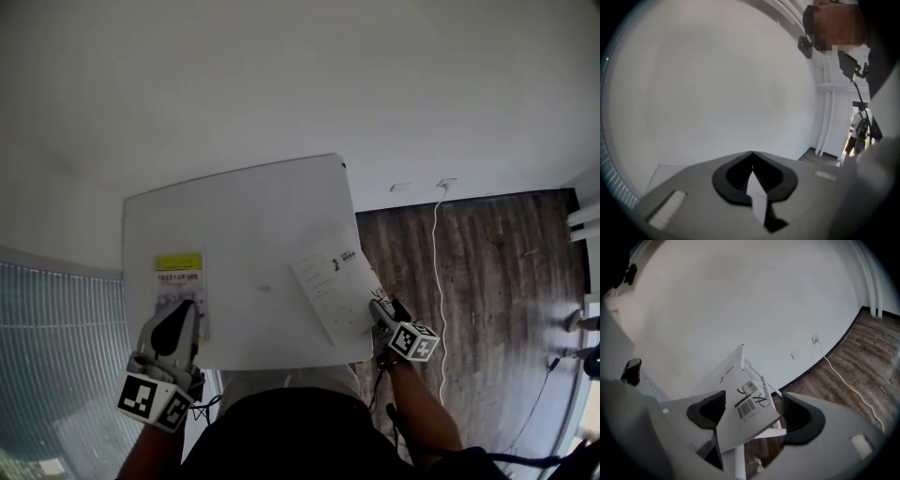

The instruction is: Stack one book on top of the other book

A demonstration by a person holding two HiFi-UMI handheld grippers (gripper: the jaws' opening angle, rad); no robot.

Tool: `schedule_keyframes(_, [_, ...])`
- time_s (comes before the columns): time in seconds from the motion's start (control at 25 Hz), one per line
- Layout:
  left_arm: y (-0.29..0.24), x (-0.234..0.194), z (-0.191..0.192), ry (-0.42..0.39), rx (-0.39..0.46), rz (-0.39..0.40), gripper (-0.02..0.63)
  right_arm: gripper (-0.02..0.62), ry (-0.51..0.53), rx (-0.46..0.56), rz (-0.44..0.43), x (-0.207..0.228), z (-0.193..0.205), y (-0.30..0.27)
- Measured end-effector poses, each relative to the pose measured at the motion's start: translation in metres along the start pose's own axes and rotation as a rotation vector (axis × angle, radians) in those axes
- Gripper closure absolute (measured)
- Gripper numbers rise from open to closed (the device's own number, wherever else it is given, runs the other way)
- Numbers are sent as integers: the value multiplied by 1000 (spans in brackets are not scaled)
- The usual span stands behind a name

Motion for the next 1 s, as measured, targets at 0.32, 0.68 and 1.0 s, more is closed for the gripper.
schedule_keyframes(0.32, [-2,9,-7,-48,-27,-7,600,227,-108,-30,-154,1,12,-20])
schedule_keyframes(0.68, [-6,28,-17,-44,-29,4,600,332,-104,-33,-276,1,12,-29])
schedule_keyframes(1.0, [-1,20,-7,-47,-14,3,600,445,-40,-6,-255,-16,1,-10])
Point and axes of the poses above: the fingertips, and each gripper's own axes: y backward along the fingers, x to its right, z out of its underside, the point moved 4 cm from there along y, backward along the fingers, and after that the axes turned 15 degrees about -x, right-handed, at the moved point
